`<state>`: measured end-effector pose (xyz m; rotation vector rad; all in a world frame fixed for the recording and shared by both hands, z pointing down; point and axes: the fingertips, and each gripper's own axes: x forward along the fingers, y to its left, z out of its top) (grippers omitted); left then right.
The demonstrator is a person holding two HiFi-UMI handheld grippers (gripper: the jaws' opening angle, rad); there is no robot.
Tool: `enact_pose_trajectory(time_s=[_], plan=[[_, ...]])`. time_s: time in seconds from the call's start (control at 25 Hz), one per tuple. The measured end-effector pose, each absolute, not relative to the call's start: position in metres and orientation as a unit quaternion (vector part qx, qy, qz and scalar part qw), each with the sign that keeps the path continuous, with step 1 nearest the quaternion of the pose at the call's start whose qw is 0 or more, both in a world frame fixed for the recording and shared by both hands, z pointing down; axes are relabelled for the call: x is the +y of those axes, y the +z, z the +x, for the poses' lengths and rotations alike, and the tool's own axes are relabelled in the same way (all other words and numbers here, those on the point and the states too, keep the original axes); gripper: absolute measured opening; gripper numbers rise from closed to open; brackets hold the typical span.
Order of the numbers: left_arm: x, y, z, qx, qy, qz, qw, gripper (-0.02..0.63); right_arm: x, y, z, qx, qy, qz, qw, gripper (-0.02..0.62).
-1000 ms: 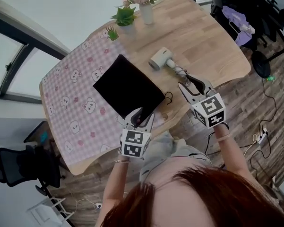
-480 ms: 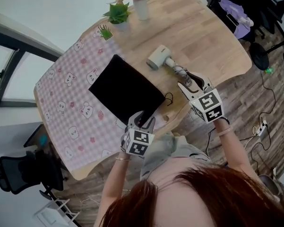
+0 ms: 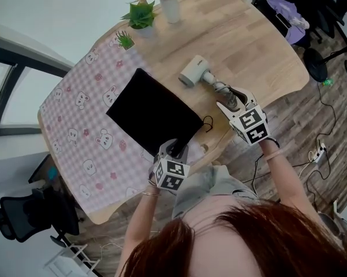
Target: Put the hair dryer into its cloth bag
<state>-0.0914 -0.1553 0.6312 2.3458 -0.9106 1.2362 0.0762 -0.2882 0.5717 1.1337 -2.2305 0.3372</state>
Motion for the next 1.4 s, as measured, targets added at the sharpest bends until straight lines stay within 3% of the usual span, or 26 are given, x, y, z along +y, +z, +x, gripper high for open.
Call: enact_pose_trajectory(time_s=[0.76,1.28,1.4], plan=[[-0.16,0.634,-0.093,-0.295,0.41,0.837,0.212,0.025,-0.317,0.627,0.081,-0.826,0.147,0.409,0.359,0.341],[-0.173,0.595,-0.094,-0.313,0.347,0.856,0.221,0.018,-0.328,0.652,0.077,-0.828,0.171,0.383,0.372,0.336],[-0.179,0.586,-0.093,-0.317,0.331,0.861,0.221,0.018,-0.333,0.652,0.081,-0.825,0.183,0.394,0.362,0.273]])
